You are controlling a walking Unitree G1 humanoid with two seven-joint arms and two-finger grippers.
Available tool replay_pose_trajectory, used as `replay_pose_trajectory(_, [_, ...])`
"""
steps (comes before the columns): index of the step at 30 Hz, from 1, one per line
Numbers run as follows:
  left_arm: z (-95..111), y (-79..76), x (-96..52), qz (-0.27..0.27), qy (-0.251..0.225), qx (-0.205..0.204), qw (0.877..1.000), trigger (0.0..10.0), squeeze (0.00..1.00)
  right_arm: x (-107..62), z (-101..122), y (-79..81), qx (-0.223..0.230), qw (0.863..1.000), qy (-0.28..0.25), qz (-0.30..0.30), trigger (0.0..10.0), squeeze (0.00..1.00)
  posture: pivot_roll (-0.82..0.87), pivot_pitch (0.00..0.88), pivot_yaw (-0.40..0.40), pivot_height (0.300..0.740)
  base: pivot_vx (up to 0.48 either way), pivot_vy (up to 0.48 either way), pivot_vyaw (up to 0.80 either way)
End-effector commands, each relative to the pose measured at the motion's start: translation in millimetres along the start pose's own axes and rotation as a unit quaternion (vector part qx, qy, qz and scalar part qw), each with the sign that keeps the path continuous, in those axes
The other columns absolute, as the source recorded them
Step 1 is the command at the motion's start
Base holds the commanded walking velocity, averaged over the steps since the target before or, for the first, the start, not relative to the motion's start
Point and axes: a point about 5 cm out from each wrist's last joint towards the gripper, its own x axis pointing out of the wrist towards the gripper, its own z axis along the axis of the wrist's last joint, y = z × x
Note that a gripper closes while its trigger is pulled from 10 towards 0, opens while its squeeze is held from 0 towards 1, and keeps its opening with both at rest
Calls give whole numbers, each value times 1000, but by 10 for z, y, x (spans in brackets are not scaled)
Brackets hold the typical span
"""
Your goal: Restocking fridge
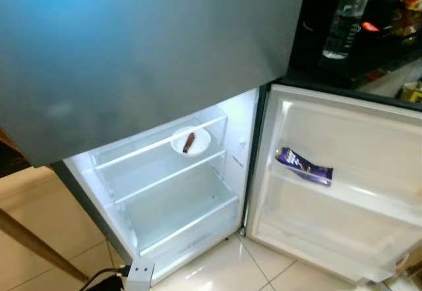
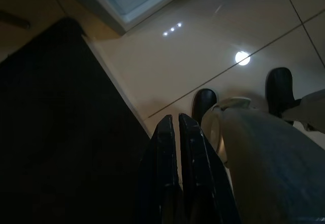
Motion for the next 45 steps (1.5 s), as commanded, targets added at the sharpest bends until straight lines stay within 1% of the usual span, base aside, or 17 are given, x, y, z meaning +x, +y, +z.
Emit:
replay_pose_trajectory(1, [-48,23,-10,3,10,3,1000,10000,0,2,16,15,-3,1000,-4,3,10000,0,-31,49,-25,740,0,0,0])
replay_pose_trajectory(5, [-56,18,-11,2,11,2,1000,10000,0,2,13,15,-4,1000,-4,3,10000,0,-31,51,-26,740,0,0,0])
replay_pose_trajectory(11, [-69,9,-12,1,13,5,1000,10000,0,1,2,15,-4,1000,-2,3,10000,0,-31,52,-27,740,-271,0,0])
replay_pose_trajectory(20, [-76,3,-12,1,15,8,1000,10000,0,1,-22,41,-4,1000,1,7,10000,0,-28,56,-26,740,-322,0,0])
replay_pose_trajectory(45, [-84,-11,-11,-1,16,8,1000,10000,0,1,-15,34,-5,1000,0,8,10000,0,-28,56,-29,740,-347,0,0])
